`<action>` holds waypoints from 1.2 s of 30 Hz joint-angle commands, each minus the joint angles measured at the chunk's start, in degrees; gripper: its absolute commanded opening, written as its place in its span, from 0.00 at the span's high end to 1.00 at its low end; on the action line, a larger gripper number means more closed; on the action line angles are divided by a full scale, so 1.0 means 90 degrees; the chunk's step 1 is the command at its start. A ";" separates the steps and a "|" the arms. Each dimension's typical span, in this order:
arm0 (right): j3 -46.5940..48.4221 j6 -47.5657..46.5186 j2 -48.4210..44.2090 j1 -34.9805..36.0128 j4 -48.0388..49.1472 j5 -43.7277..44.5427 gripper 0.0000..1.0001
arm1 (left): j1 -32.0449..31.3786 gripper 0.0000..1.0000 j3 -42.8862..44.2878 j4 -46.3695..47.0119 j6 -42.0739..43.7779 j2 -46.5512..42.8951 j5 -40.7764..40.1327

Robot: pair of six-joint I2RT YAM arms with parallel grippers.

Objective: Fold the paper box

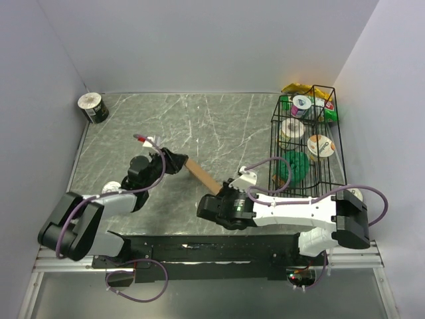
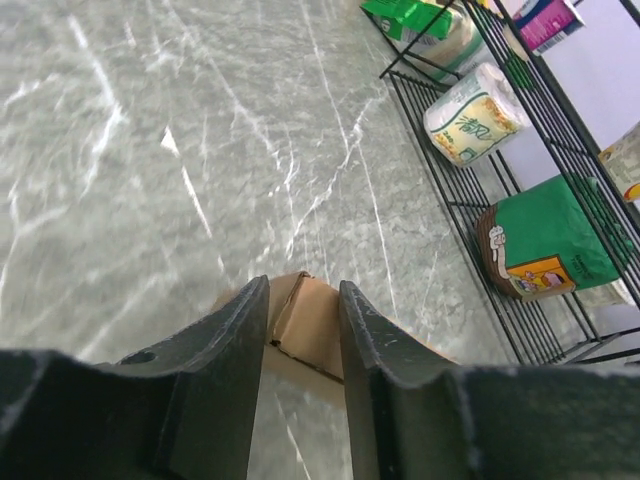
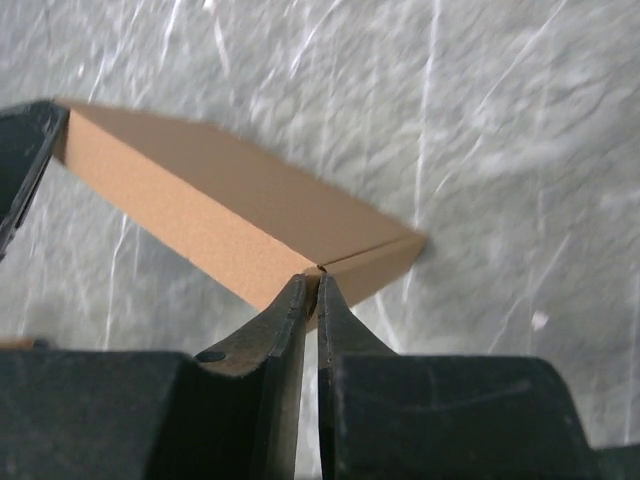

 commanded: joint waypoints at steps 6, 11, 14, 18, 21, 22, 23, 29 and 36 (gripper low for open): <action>-0.0630 -0.0164 0.0072 0.0549 -0.0621 -0.1641 0.95 | -0.0135 0.31 -0.1084 -0.1413 -0.0472 -0.1024 -0.0423; -0.1138 -0.0719 -0.0416 0.0501 0.0189 -0.1768 0.58 | -0.0115 0.07 -0.1181 -0.2156 -0.0501 -0.1550 -0.0678; -0.1684 -0.1449 -0.0836 0.0267 0.0804 -0.2021 0.35 | -0.0115 0.07 -0.1377 -0.2127 -0.0677 -0.1814 -0.0405; -0.2601 -0.2972 -0.1586 -0.0454 0.2684 -0.2780 0.21 | -0.0125 0.09 -0.1329 -0.2283 -0.0571 -0.1835 -0.0053; -0.2935 -0.4575 -0.2017 -0.1050 0.3569 -0.3436 0.17 | -0.0125 0.05 -0.0871 -0.2867 -0.0288 -0.1961 -0.0023; -0.2926 -0.4946 -0.2086 -0.1372 0.3909 -0.3738 0.16 | -0.0096 0.04 -0.0531 -0.3275 -0.0190 -0.2001 -0.0052; -0.2868 -0.5645 -0.2126 -0.1549 0.3960 -0.3818 0.15 | -0.0076 0.03 -0.0363 -0.3386 -0.0112 -0.2088 -0.0062; -0.1785 -0.7251 -0.1785 -0.2906 0.4058 -0.4832 0.12 | 0.0665 0.04 0.0536 -0.3971 -0.0246 -0.2255 -0.0072; -0.0895 -0.7811 -0.2047 -0.4410 0.4068 -0.5741 0.08 | 0.2011 0.04 0.1843 -0.5309 -0.0219 -0.2674 0.0308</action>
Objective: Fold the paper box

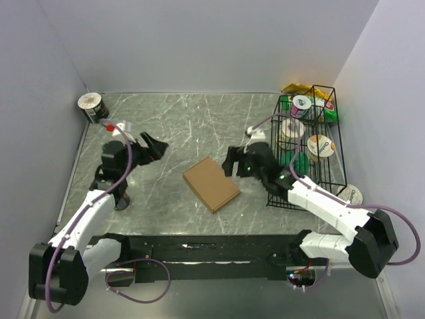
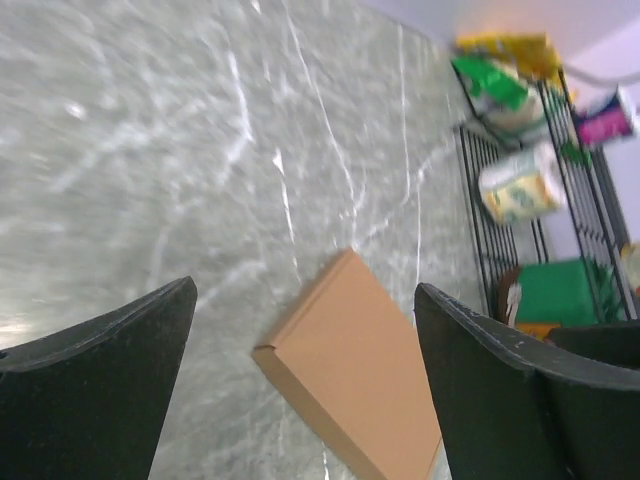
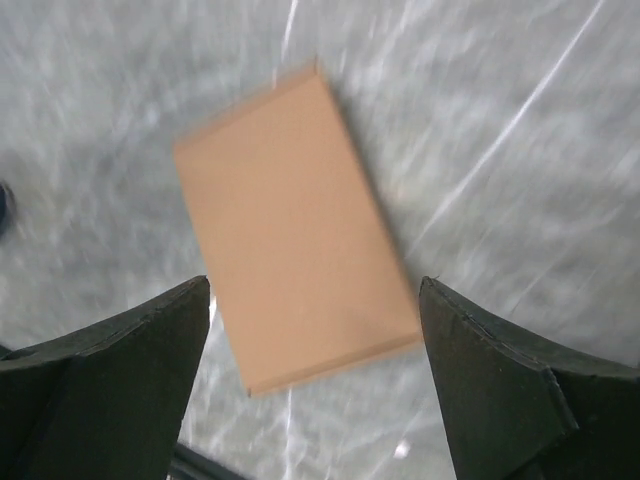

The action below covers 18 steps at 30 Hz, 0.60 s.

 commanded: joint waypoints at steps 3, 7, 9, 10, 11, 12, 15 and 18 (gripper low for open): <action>0.0402 -0.0729 -0.0922 -0.1311 0.0360 -0.1063 0.04 | 0.0966 0.04 0.1403 -0.1813 0.0518 -0.0638 0.0415; 0.0431 -0.0856 -0.1411 -0.1792 0.0165 -0.1258 0.00 | 0.0966 0.04 0.2245 -0.3018 0.1163 -0.0551 -0.0171; 0.0363 -0.0876 -0.1636 -0.1996 0.0145 -0.1357 0.00 | 0.0966 0.04 0.2471 -0.3223 0.1359 -0.0541 -0.0337; 0.0344 -0.0876 -0.1704 -0.2075 0.0145 -0.1386 0.00 | 0.0966 0.04 0.2491 -0.3311 0.1389 -0.0570 -0.0386; 0.0285 -0.0856 -0.1802 -0.2134 0.0145 -0.1406 0.00 | 0.0966 0.04 0.2481 -0.3312 0.1408 -0.0599 -0.0377; 0.0256 -0.0837 -0.1832 -0.2250 0.0155 -0.1474 0.00 | 0.0966 0.04 0.2452 -0.3274 0.1408 -0.0638 -0.0396; 0.0148 -0.0807 -0.1939 -0.2368 0.0213 -0.1621 0.00 | 0.0966 0.04 0.2276 -0.3000 0.1399 -0.0794 -0.0348; 0.0109 -0.0807 -0.1969 -0.2417 0.0233 -0.1670 0.00 | 0.0966 0.04 0.2393 -0.3126 0.1399 -0.0737 -0.0406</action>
